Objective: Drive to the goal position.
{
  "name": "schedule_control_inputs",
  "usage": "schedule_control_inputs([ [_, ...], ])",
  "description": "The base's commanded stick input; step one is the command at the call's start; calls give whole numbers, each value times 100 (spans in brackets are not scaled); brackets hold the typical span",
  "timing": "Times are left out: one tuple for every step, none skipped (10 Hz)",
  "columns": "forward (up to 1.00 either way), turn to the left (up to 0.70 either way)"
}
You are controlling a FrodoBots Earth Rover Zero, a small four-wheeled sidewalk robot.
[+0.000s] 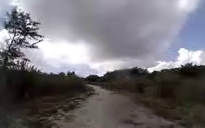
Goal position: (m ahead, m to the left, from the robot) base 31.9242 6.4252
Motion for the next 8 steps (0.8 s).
schedule_control_inputs([
  [85,0],
  [85,0],
  [85,0],
  [85,0],
  [85,0],
  [85,0],
  [85,0],
  [85,0],
])
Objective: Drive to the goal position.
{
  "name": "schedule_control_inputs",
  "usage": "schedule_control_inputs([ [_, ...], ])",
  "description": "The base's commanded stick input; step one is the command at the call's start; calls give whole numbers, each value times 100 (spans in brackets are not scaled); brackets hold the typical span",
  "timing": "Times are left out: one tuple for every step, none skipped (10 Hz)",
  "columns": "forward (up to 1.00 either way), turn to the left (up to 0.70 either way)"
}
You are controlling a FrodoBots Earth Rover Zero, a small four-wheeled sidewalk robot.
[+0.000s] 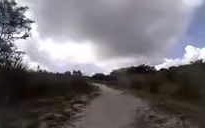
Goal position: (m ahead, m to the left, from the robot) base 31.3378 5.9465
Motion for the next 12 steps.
schedule_control_inputs([
  [85,0],
  [85,0],
  [85,0],
  [85,0],
  [85,0],
  [85,0],
  [85,0],
  [85,0],
  [85,0],
  [85,0],
  [85,0],
  [85,0],
])
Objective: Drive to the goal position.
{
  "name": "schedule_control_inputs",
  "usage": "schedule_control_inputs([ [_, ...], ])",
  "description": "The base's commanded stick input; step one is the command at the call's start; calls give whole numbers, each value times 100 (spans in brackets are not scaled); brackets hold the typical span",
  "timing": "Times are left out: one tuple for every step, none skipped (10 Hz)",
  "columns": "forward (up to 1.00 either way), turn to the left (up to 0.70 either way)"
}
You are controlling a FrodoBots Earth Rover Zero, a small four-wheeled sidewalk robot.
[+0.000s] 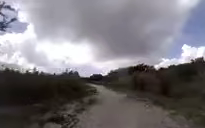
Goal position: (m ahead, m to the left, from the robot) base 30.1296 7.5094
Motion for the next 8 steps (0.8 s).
schedule_control_inputs([
  [85,0],
  [85,0],
  [85,0],
  [85,0],
  [85,0],
  [85,0],
  [85,0],
  [85,0],
])
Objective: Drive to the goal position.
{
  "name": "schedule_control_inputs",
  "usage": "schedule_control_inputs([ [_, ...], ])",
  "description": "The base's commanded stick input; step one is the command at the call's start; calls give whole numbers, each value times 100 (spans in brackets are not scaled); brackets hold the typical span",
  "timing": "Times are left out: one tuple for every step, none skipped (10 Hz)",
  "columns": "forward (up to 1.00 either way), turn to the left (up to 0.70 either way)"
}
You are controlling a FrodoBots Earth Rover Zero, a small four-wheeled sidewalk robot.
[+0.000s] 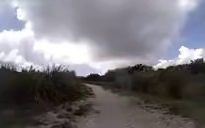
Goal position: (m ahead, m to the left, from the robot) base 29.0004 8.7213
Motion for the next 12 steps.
schedule_control_inputs([
  [85,0],
  [85,0],
  [85,0],
  [85,0],
  [85,0],
  [85,0],
  [85,0],
  [85,0],
  [85,0],
  [85,0],
  [85,0],
  [85,0],
])
